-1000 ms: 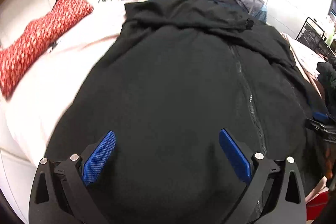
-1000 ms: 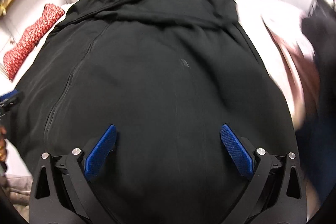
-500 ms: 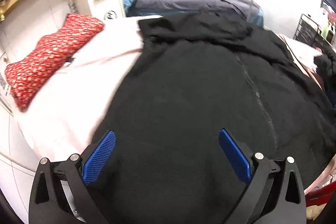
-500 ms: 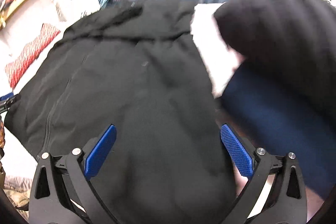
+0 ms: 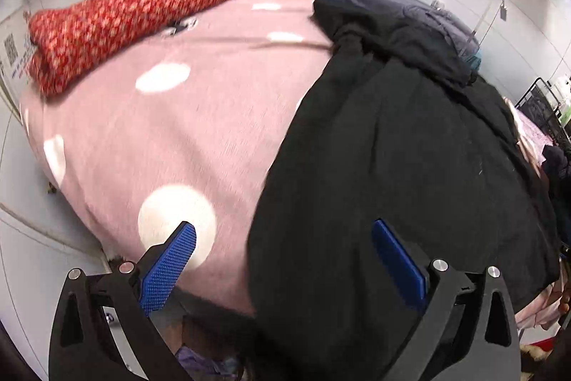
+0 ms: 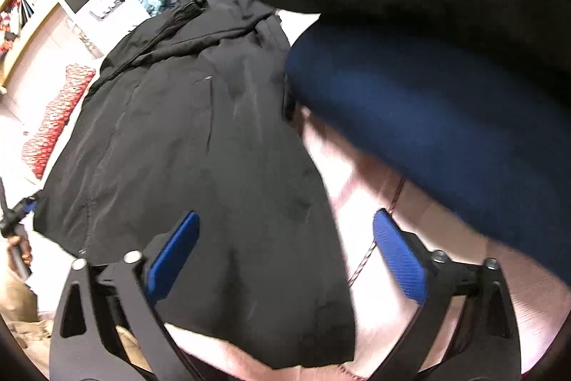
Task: Fold large clothes
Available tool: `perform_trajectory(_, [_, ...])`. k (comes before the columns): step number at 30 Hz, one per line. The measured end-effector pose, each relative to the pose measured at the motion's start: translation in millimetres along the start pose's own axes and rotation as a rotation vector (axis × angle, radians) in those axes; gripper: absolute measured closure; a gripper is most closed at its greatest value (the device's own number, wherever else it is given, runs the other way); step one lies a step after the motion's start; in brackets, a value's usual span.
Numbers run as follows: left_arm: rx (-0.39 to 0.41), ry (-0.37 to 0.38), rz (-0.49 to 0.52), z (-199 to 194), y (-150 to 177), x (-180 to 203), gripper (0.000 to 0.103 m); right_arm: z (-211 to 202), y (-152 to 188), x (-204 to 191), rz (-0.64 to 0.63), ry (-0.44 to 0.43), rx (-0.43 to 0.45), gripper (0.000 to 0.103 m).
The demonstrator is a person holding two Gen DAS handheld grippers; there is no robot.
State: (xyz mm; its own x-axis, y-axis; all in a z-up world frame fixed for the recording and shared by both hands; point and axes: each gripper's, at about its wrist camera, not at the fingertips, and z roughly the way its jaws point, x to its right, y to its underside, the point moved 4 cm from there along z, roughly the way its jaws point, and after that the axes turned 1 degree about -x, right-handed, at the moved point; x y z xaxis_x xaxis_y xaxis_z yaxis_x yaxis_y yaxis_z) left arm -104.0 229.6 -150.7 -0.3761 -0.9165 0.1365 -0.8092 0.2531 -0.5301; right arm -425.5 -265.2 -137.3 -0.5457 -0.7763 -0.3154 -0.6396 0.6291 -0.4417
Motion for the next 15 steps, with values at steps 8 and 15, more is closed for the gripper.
perform_trajectory(8, [-0.082,0.090,0.011,24.8,12.7,4.4,0.016,12.0,5.2,-25.5,-0.109,-0.032,-0.054,0.057])
perform_trajectory(15, [-0.094,0.148,0.047,23.9,20.4,24.5,0.044,15.1,6.6,-4.2,-0.039,-0.093,-0.103,0.074])
